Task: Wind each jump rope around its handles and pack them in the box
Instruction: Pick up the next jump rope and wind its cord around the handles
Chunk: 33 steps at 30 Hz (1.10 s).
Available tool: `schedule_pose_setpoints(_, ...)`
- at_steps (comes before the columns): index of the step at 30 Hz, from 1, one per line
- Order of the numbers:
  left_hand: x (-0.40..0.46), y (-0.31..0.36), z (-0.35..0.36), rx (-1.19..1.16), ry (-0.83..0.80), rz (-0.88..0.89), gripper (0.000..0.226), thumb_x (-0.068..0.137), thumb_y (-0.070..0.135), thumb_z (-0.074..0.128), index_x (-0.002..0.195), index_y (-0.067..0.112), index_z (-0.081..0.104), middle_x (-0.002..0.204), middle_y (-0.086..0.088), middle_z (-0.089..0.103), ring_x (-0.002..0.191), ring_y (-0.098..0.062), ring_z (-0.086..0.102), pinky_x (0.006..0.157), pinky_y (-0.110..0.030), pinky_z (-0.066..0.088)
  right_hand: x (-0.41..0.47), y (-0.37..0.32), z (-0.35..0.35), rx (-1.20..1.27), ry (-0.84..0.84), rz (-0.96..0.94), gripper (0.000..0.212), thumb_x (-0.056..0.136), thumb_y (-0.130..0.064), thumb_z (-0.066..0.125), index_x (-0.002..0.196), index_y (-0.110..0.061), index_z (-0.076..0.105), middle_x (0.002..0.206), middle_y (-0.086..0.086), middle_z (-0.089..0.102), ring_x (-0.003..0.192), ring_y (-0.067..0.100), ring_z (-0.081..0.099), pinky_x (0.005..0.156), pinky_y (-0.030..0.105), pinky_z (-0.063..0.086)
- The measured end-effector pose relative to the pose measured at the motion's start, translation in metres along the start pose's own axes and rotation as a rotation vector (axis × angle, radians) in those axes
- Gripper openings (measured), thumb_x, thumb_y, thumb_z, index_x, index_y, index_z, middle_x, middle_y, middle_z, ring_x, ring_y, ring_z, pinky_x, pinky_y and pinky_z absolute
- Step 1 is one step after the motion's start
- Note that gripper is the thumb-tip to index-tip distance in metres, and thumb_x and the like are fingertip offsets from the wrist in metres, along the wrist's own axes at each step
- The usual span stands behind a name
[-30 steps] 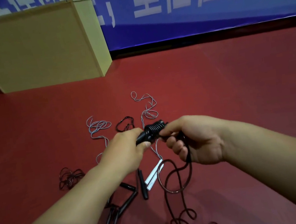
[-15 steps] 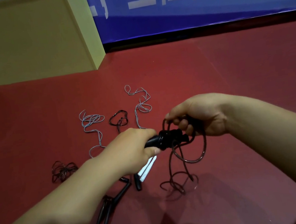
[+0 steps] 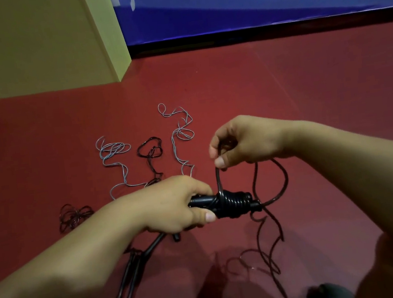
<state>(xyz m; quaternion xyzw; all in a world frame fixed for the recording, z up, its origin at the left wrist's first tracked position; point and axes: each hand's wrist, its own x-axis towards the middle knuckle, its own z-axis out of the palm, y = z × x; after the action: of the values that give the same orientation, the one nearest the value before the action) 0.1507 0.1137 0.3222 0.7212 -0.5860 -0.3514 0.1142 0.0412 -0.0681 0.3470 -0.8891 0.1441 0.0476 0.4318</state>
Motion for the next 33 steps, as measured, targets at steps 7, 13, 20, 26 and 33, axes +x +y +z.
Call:
schedule_pose_setpoints(7,-0.005,0.002,-0.003,-0.233,-0.056,0.060,0.014,0.087,0.036,0.068,0.086,0.022,0.064,0.077,-0.005,0.067,0.070,-0.017,0.059,0.068,-0.044,0.050,-0.002,0.001,-0.008,-0.180,0.184,-0.073,0.028,0.067,-0.034,0.087,0.088,-0.020,0.076,0.081,-0.001,0.073,0.072,0.007,0.064,0.073,0.024,0.050)
schedule_pose_setpoints(13,-0.011,0.013,-0.010,-0.526,-0.068,0.165,0.010,0.092,0.019,0.065,0.084,0.016,0.061,0.078,-0.003,0.068,0.067,-0.016,0.060,0.064,-0.025,0.048,-0.002,0.005,-0.007,0.024,0.195,-0.045,0.031,0.070,-0.025,0.085,0.093,-0.013,0.068,0.068,-0.001,0.062,0.054,-0.001,0.053,0.053,0.013,0.042)
schedule_pose_setpoints(20,-0.019,0.007,-0.018,-0.479,-0.063,0.109,0.006,0.090,0.023,0.066,0.086,0.019,0.064,0.073,0.004,0.062,0.066,-0.012,0.053,0.062,-0.024,0.042,-0.008,0.001,-0.015,-0.107,0.274,-0.108,0.028,0.068,-0.035,0.086,0.080,-0.016,0.070,0.070,-0.003,0.069,0.064,0.009,0.061,0.068,0.029,0.053)
schedule_pose_setpoints(26,-0.016,0.015,-0.012,-0.697,-0.125,0.162,0.008,0.087,0.019,0.063,0.083,0.013,0.060,0.074,-0.005,0.064,0.057,-0.013,0.056,0.056,-0.019,0.044,0.001,-0.002,0.007,-0.052,0.191,-0.162,0.019,0.075,-0.028,0.082,0.080,-0.012,0.073,0.070,0.001,0.071,0.063,0.004,0.059,0.065,0.026,0.050)
schedule_pose_setpoints(33,-0.016,0.012,-0.017,-0.940,0.136,0.111,0.035,0.085,0.028,0.059,0.104,-0.002,0.059,0.072,-0.005,0.059,0.054,-0.013,0.049,0.054,-0.017,0.043,-0.001,0.005,0.022,-0.041,0.122,-0.084,0.024,0.091,-0.005,0.059,0.069,-0.012,0.068,0.064,0.002,0.066,0.057,0.008,0.051,0.052,0.020,0.041)
